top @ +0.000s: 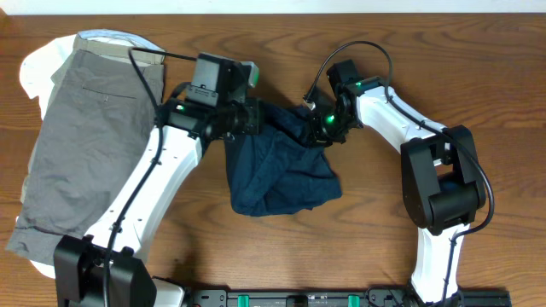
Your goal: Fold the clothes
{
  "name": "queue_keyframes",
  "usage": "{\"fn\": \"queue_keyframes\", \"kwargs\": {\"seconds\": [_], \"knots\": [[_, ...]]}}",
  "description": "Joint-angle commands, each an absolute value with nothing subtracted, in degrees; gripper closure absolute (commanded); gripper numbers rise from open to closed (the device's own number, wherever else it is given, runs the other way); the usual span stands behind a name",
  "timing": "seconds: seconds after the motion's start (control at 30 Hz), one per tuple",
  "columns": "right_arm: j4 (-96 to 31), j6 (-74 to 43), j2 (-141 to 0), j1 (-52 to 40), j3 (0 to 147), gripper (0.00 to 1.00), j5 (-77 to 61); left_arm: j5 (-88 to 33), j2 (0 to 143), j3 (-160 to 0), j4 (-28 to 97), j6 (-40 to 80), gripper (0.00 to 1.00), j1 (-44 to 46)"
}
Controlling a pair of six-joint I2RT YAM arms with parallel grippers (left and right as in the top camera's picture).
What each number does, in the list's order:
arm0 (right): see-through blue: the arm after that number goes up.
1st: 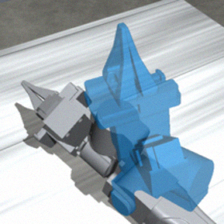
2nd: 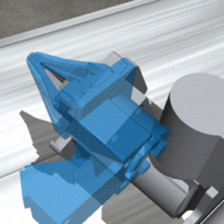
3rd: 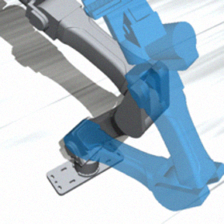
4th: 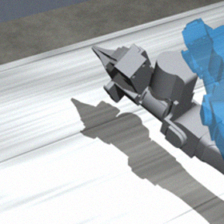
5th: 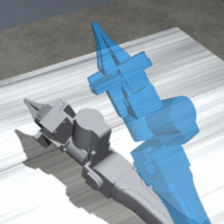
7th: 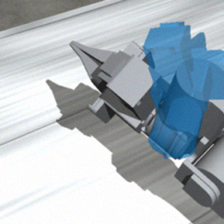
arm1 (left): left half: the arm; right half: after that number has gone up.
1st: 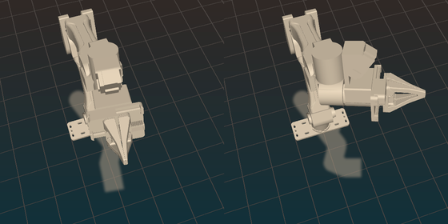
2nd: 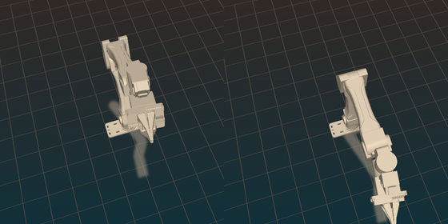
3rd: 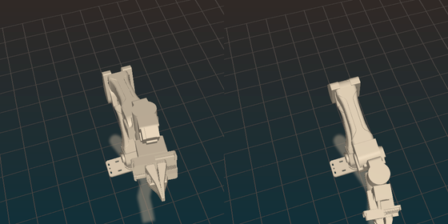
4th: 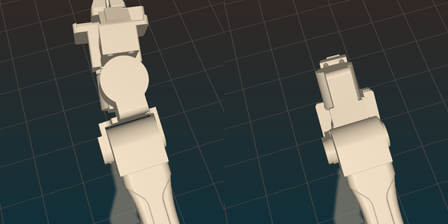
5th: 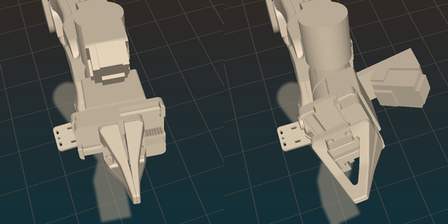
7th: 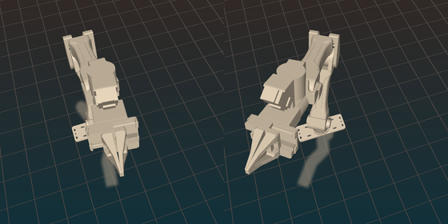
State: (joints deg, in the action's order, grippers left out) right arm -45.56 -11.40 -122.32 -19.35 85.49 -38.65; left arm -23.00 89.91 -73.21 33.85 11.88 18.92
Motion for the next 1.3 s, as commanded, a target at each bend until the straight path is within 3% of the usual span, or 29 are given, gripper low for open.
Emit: {"fn": "queue_keyframes", "kwargs": {"seconds": [0.0, 0.07, 0.23, 0.47, 0.83, 1.0, 1.27], "knots": [[-44.47, -11.33, -122.58, -19.57, 84.68, 0.89, -34.35, -23.35, 89.91, -73.3, 34.35, 9.61, 0.94, 21.47], [-43.38, -11.33, -122.58, -19.57, 84.68, 0.81, -35.77, -23.33, 89.93, -73.23, 34.72, 8.01, 0.94, 23.14], [-43.62, -11.07, -122.48, -18.09, 84.75, 0.74, -38.17, -23.31, 89.93, -73.23, 34.46, 6.17, 0.94, 24.27], [-48.45, -7.55, -122.48, -14.76, 84.73, 0.54, -34.04, -23.31, 89.93, -73.23, 34.68, 4.45, 0.94, 24.08], [-48.4, -5.93, -122.54, -14.04, 84.51, 0.56, -32.4, -23.35, 89.93, -73.23, 34.68, 4.05, 0.94, 24.21], [-46.26, -6.13, -122.48, -12.32, 84.68, 0.45, -37.58, -23.33, 90.0, -73.23, 34.68, 3.88, 0.94, 25.3], [-46.13, -5.72, -119.35, -8.49, 85.95, 0.46, -45.1, -23.33, 91.24, -73.23, 34.68, 3.2, 0.94, 25.58]]}}
